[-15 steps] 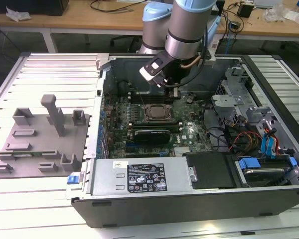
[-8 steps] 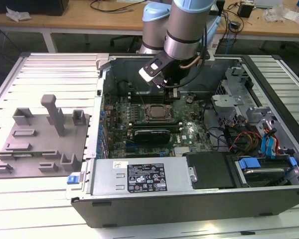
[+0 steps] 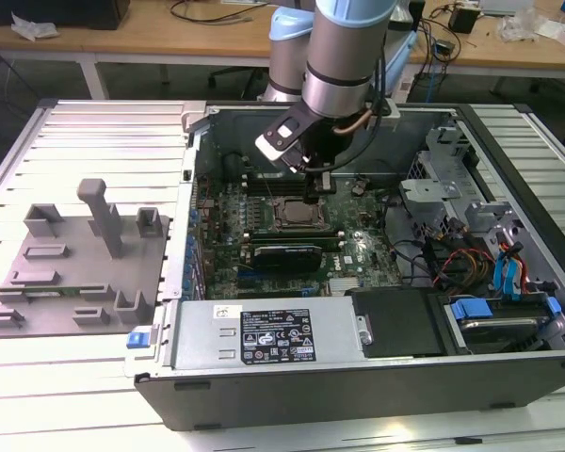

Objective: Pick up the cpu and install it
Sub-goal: 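Close the cpu cover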

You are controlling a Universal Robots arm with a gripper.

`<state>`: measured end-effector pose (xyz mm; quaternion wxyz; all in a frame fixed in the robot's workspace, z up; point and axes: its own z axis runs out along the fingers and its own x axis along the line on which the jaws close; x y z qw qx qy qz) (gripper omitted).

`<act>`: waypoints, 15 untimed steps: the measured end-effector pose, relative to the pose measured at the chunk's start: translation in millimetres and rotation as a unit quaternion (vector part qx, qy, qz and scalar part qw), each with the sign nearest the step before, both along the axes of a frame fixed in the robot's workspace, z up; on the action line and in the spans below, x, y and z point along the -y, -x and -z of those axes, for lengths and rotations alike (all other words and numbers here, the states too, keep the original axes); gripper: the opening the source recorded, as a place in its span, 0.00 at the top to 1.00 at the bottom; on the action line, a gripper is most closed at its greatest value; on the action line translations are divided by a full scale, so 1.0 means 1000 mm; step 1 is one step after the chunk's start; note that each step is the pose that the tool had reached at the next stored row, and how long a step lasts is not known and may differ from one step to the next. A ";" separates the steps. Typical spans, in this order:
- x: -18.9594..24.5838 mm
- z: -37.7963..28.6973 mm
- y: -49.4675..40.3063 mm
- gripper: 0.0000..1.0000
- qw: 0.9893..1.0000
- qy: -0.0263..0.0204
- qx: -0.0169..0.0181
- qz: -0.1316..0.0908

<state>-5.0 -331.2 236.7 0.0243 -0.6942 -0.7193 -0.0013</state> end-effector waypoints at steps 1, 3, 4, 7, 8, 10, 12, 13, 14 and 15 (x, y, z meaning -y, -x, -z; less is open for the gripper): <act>0.0000 0.0001 0.0006 0.89 1.000 0.002 0.000 0.000; 0.0000 0.0012 0.0059 0.89 1.000 0.005 0.000 0.000; 0.0000 0.0017 0.0096 0.89 1.000 0.005 0.001 0.000; -0.0005 0.0030 0.0161 0.89 1.000 0.005 0.002 0.000; -0.0015 0.0036 0.0165 0.89 1.000 0.005 0.003 0.000; -0.0059 0.0046 0.0166 0.89 1.000 0.005 0.003 0.000; -0.0087 0.0053 0.0166 0.89 1.000 0.006 0.003 0.000; -0.0098 0.0058 0.0166 0.89 1.000 0.007 0.003 -0.001; -0.0098 0.0060 0.0160 0.89 1.000 0.007 0.003 -0.002; -0.0096 0.0061 0.0156 0.89 1.000 0.008 0.003 -0.003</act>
